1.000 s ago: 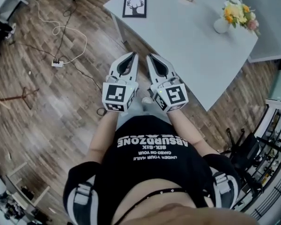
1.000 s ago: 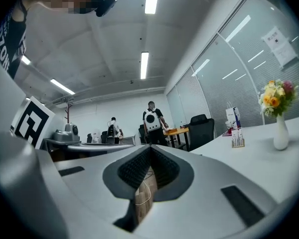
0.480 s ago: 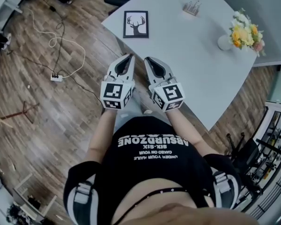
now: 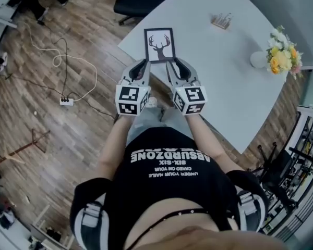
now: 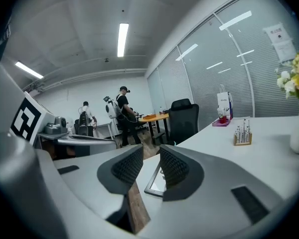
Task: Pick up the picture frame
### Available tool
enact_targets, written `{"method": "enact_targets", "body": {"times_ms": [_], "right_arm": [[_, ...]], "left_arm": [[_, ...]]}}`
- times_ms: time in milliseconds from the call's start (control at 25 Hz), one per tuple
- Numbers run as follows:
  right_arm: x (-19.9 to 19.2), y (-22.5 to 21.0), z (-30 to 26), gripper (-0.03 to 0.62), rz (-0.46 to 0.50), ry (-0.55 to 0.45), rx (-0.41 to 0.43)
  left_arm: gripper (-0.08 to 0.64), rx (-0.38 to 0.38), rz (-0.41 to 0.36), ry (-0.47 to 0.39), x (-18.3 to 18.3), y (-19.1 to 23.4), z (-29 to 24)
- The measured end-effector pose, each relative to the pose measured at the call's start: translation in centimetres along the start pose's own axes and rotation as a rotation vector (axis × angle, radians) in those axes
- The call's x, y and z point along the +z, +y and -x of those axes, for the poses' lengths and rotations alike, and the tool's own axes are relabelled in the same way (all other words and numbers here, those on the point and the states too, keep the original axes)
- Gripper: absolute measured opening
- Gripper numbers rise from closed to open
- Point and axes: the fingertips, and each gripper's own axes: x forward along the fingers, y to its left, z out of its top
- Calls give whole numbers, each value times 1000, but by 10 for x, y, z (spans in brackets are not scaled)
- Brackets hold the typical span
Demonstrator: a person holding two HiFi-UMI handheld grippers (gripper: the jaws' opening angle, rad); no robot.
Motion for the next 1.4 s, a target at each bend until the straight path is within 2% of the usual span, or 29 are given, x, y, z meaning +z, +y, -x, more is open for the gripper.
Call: {"method": "enact_targets", "body": {"times_ms": [120, 280, 480, 680, 920, 1160, 1400], "right_arm": [[-10, -10, -22, 109, -2, 45, -31], [-33, -27, -44, 137, 11, 165, -78], [-55, -54, -72, 160, 17, 276, -118], [-73, -74, -101, 164, 4, 340, -111], [-102, -103, -132, 164, -35, 436, -106], [-126, -121, -149, 164, -77, 518, -88], [-144, -136, -158, 164, -107, 577, -83]], "left_arm": [[17, 15, 17, 10, -4, 23, -17], [23, 32, 51, 60, -15, 44, -39], [138, 25, 76, 158, -39, 61, -73], [172, 10, 91, 256, -69, 74, -104], [189, 29, 123, 368, -101, 90, -138], [189, 95, 149, 425, -119, 98, -159], [189, 105, 205, 498, -141, 99, -176]]}}
